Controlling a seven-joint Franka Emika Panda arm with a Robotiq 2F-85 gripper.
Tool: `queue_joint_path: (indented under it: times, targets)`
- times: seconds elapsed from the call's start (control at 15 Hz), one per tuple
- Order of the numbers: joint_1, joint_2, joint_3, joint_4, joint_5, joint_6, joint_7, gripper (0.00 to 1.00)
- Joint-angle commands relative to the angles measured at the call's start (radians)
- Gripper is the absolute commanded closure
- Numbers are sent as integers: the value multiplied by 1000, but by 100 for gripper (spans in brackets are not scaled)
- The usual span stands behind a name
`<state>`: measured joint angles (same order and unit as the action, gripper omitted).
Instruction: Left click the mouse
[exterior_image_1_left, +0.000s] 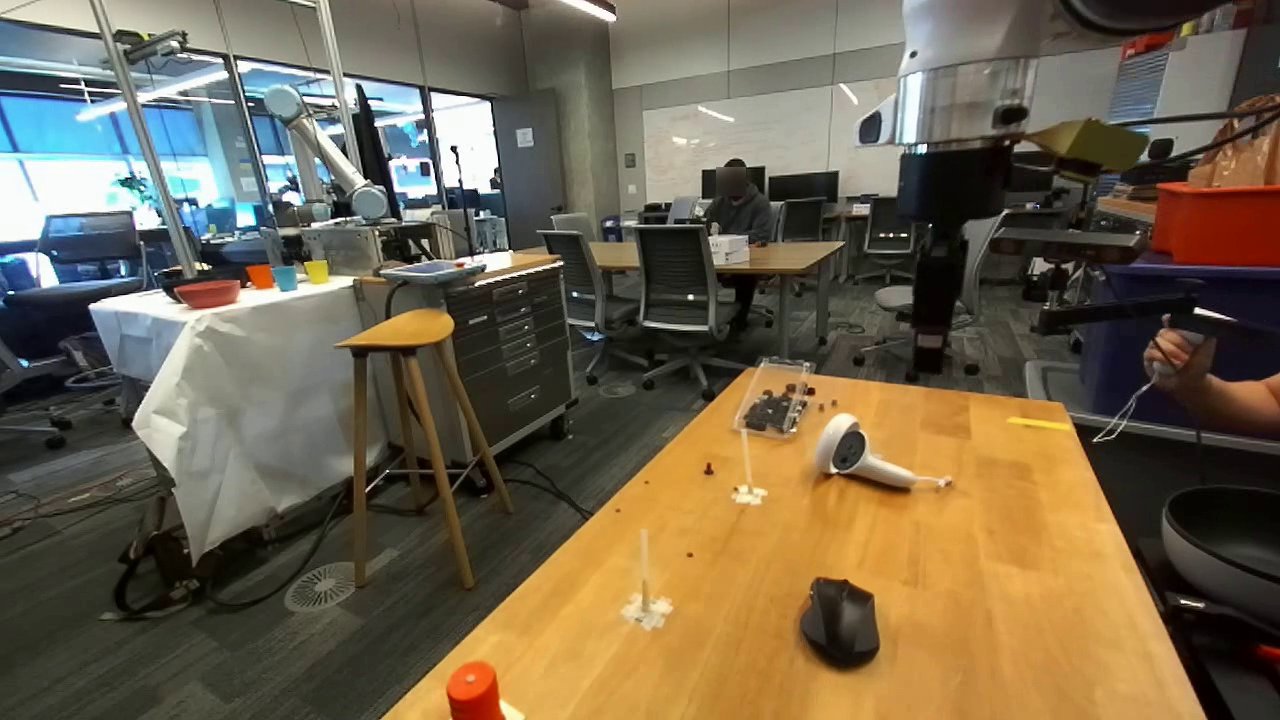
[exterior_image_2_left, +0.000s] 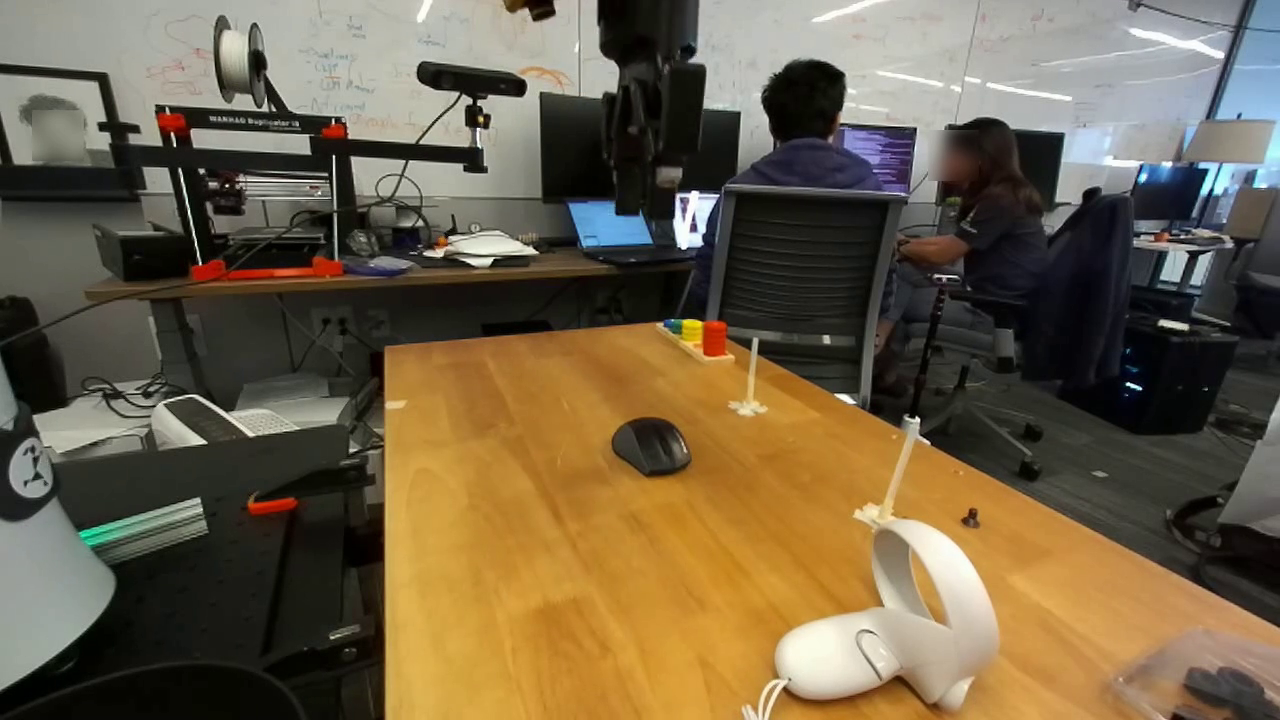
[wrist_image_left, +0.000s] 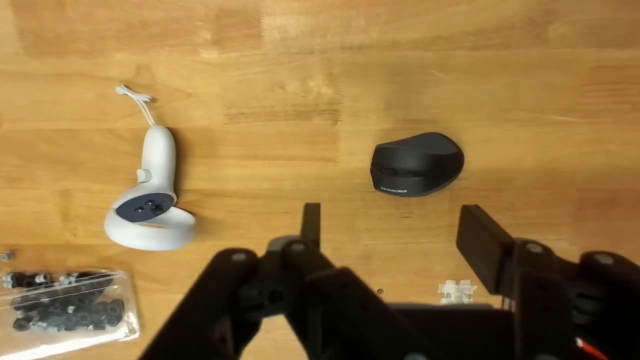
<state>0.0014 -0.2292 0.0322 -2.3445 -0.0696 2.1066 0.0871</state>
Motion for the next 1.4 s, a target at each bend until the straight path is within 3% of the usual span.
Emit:
queue_joint_path:
  times: [0.0, 0.27, 0.4, 1.33]
  targets:
    - [3, 156, 13, 73, -21, 89, 47, 58]
    - [14, 286, 12, 115, -24, 154, 61, 89]
    - [23, 341, 10, 136, -11, 171, 58, 99]
    - [82, 600, -4, 236, -12, 238, 79, 97]
